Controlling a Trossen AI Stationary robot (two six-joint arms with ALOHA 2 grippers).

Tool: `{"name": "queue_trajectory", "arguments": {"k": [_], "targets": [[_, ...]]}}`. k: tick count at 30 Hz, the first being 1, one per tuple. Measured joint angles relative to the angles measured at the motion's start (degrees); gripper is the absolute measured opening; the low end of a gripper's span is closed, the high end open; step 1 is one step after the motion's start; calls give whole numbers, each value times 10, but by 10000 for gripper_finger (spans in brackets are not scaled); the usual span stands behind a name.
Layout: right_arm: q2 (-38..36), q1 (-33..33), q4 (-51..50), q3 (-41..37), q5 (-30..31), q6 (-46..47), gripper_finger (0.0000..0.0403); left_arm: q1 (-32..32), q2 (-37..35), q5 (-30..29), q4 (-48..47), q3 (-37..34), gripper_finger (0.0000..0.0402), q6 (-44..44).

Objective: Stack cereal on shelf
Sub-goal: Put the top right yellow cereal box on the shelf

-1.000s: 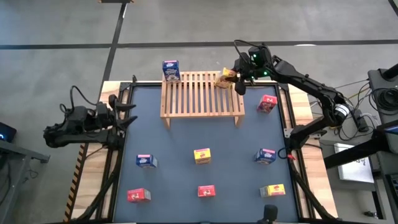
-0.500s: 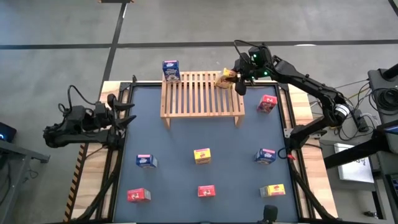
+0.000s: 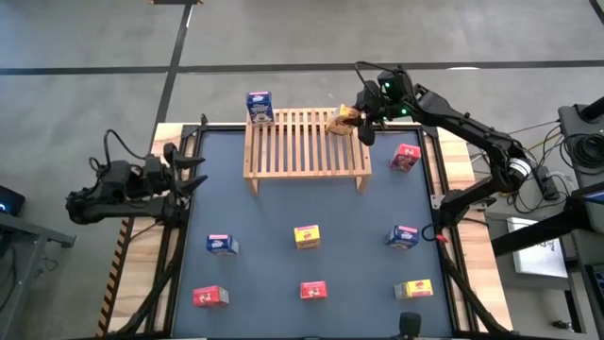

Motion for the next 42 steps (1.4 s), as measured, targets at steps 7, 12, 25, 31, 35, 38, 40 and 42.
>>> {"name": "queue_trajectory", "arguments": {"k": [7,12,25,31,35,38,40,42], "targets": [[0,0,-2,0,-3,-7,130,0,1,0,0,-3,233,-2],[0,0,-13,2,-10,-12,130,0,1,0,0,-4,233,-2],[0,0,-23,2,-18,-17,132,0,1,0,0,-5,233,-6],[1,0,-33,0,-17,-17,149,0,1,0,1,-5,233,-6],[2,0,-33,0,-17,-17,152,0,1,0,1,-5,233,-6],[2,0,-32,0,-17,-19,151,0,1,0,0,-5,233,-6],[2,0,-31,0,-17,-19,151,0,1,0,0,-5,233,-3],[2,0,-31,0,-17,-18,154,0,1,0,2,-5,233,-3]]}}
